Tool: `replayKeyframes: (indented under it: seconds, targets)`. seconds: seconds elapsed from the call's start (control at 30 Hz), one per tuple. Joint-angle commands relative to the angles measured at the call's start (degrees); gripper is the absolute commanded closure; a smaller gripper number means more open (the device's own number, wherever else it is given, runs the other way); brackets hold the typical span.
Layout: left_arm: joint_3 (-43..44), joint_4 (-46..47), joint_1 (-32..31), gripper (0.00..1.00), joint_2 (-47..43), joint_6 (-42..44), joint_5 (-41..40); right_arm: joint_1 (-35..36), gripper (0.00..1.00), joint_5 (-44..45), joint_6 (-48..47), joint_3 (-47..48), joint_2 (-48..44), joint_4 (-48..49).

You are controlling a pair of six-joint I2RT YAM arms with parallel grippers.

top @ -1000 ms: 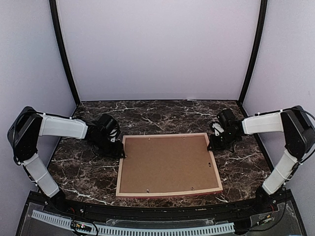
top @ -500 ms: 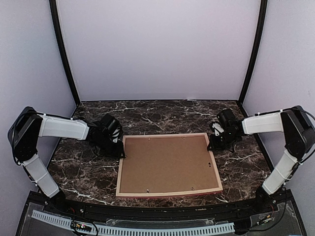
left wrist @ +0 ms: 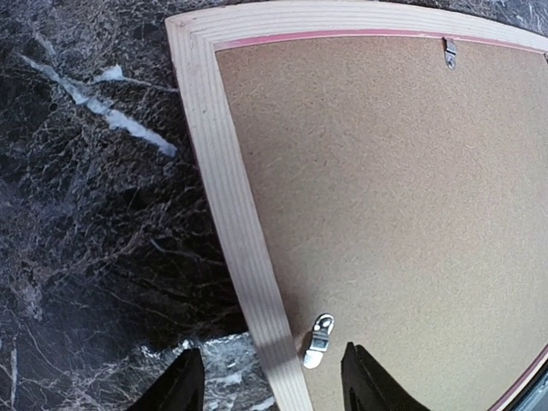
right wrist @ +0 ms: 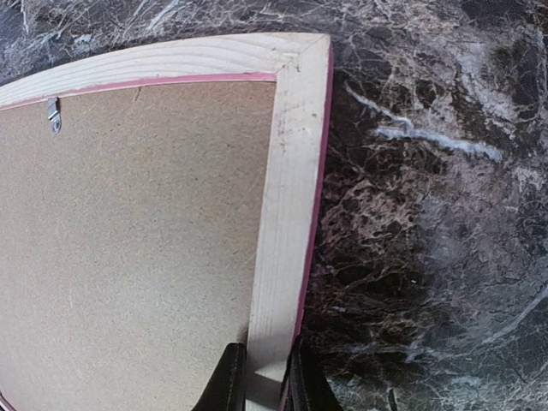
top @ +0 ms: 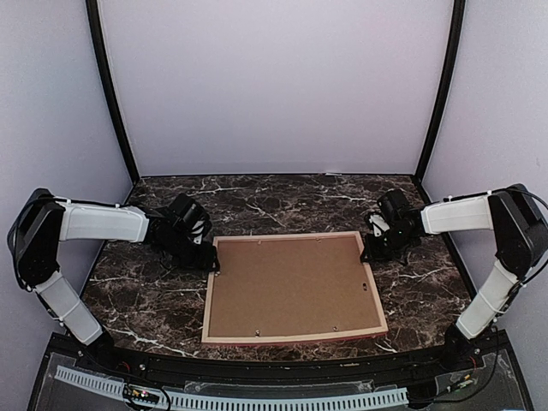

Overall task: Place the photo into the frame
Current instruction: Press the fastener onto the backboard.

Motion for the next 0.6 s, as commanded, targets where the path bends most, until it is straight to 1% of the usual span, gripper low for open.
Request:
replayKeyframes:
  seconds: [0.0, 0.3, 0.57]
  targets:
    - [0.5, -1.5, 0.2, 0.42, 1.4, 0.7, 0.7, 0.1, 0.86, -1.6, -2.6, -1.2, 1.4, -1.2]
    - [0.6, -2.1, -0.5, 0.43, 4.0, 2.1, 0.2, 0.1, 0.86, -1.8, -2.6, -1.1, 1.7, -1.2]
    - [0.4, -2.3, -0.6, 0.55, 4.5, 2.2, -0.7, 0.1, 0.86, -1.8, -2.6, -1.0, 1.7, -1.3]
